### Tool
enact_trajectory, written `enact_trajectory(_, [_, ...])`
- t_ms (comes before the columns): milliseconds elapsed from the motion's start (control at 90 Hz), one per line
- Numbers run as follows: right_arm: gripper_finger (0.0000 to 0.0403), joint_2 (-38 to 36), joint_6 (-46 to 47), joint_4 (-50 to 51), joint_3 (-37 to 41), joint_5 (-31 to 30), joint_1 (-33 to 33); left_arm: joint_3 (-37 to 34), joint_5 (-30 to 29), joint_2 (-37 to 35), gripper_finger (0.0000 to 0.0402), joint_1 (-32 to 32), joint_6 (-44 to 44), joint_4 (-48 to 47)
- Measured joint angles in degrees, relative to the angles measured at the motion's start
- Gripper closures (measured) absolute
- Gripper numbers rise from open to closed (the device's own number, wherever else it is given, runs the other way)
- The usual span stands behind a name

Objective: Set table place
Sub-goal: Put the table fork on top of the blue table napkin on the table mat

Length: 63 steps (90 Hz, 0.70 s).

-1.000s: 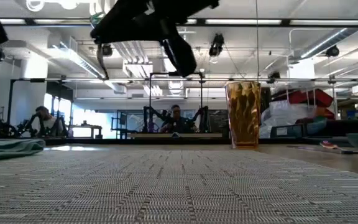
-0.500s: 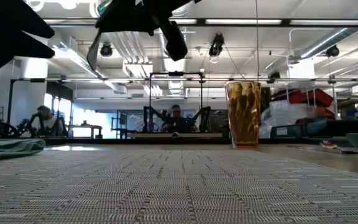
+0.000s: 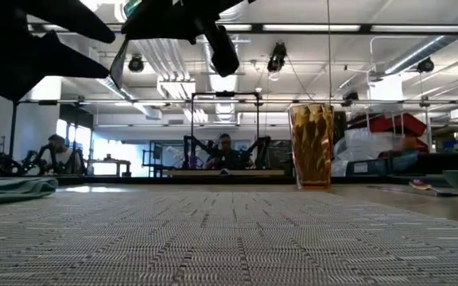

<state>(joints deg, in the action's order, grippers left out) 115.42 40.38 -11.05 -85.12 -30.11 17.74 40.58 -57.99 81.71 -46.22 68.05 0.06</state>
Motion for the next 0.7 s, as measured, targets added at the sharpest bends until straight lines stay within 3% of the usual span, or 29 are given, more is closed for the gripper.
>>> enact_trajectory(456, [0.0401,0.00,0.48,0.43,0.02,0.31,0.27,0.00,1.72,2.23,0.0261,5.39,-4.53,2.10])
enact_trajectory(700, [0.0401,0.00,0.48,0.39,0.02,0.42,0.35,0.00,1.75,1.90,0.0323,5.36,-5.98,2.16])
